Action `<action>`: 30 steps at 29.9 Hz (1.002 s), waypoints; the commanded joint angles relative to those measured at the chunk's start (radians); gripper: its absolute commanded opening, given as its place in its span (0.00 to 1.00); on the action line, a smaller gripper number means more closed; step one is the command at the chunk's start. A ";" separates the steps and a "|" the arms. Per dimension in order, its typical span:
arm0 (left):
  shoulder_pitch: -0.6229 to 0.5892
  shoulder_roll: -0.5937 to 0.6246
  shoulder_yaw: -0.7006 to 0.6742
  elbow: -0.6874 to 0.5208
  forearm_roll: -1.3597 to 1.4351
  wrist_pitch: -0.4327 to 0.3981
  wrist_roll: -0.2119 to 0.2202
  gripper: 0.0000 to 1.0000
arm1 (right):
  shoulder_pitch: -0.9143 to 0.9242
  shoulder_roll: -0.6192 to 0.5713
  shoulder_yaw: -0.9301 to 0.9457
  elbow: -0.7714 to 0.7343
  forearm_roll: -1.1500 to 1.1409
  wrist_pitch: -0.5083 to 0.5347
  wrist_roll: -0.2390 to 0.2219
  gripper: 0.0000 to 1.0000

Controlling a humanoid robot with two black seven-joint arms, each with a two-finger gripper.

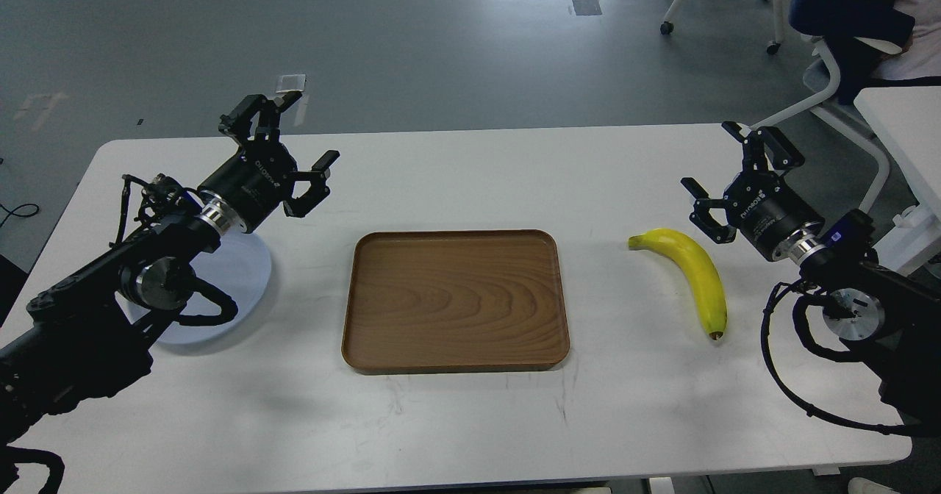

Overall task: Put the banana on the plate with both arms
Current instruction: 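Move the left gripper down to the edge of the light blue plate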

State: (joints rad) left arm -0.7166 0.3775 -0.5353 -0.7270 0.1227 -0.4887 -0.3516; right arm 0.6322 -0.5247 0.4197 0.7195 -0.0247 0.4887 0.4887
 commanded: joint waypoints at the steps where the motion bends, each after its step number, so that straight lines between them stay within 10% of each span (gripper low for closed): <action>1: 0.000 -0.018 0.000 0.003 0.000 0.000 0.000 0.98 | -0.002 -0.005 0.001 0.001 0.000 0.000 0.000 1.00; 18: -0.083 0.034 0.005 0.018 0.077 0.000 -0.018 0.98 | 0.000 -0.014 -0.001 0.005 0.000 0.000 0.000 1.00; 21: -0.092 0.066 0.001 0.006 0.144 0.000 -0.079 0.98 | 0.001 -0.021 -0.001 0.008 0.000 0.000 0.000 1.00; 23: -0.112 0.098 0.001 -0.020 0.219 0.000 -0.137 0.98 | 0.003 -0.024 -0.001 0.008 0.000 0.000 0.000 1.00; 30: -0.142 0.250 -0.005 -0.289 0.673 0.000 -0.137 0.98 | 0.003 -0.035 -0.001 0.011 0.000 0.000 0.000 1.00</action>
State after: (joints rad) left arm -0.8549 0.5591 -0.5365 -0.8923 0.6174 -0.4891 -0.4878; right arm 0.6353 -0.5545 0.4188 0.7300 -0.0244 0.4887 0.4887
